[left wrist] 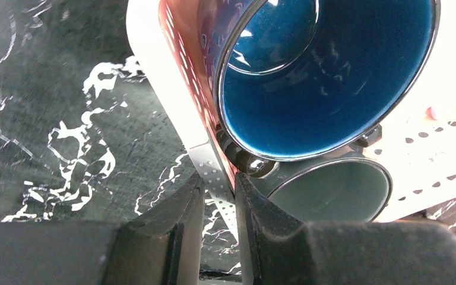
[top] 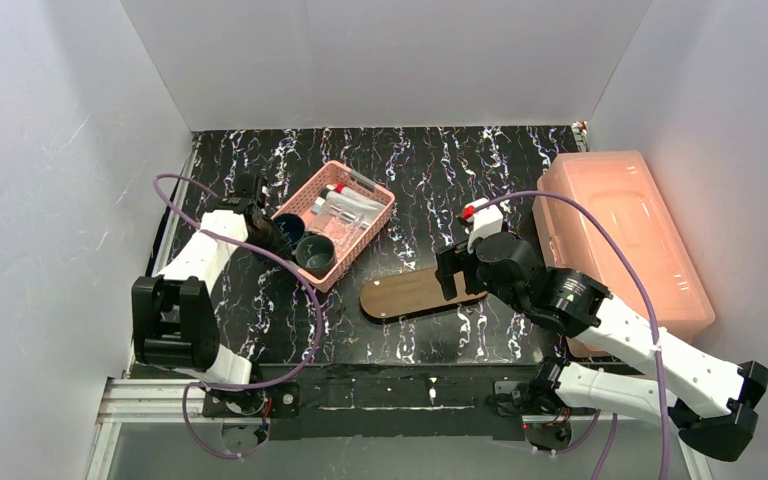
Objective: Prepare toiletry sets of a toothbrush and toothpaste on the tray
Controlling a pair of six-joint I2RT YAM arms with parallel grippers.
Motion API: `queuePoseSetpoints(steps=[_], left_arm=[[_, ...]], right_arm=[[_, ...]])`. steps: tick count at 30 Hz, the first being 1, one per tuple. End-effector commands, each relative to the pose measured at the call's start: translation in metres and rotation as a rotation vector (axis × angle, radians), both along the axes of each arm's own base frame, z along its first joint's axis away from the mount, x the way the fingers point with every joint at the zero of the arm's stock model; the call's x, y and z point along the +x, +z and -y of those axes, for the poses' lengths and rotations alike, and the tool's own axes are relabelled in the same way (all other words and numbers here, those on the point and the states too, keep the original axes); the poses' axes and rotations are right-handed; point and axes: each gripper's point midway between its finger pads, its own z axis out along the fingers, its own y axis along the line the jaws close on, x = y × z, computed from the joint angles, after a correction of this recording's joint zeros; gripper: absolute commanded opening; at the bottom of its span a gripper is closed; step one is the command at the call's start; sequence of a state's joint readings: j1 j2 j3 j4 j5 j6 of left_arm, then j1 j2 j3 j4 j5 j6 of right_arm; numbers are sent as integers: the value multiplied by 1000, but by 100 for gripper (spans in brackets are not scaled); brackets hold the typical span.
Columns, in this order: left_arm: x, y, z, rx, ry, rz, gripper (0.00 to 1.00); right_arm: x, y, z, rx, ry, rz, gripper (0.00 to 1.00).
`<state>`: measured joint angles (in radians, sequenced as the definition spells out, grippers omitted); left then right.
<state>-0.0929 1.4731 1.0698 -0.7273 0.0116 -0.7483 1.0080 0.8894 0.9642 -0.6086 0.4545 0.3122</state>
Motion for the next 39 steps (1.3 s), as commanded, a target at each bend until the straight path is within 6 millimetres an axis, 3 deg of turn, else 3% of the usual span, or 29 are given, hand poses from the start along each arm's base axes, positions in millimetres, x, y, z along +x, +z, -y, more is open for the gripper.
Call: queuePoseSetpoints(steps=[1, 9, 23, 39], left_arm=[[24, 19, 32, -134, -189, 74, 0], [51, 16, 60, -218, -366, 77, 0], [94, 20, 97, -183, -644, 79, 0], [121, 16, 127, -167, -797, 105, 0]], right_arm=[[-4, 7, 5, 24, -5, 5, 100], [-9, 2, 8, 20, 6, -18, 100], [-27, -17, 7, -7, 67, -105, 100], [-34, -33, 7, -26, 70, -167, 100]])
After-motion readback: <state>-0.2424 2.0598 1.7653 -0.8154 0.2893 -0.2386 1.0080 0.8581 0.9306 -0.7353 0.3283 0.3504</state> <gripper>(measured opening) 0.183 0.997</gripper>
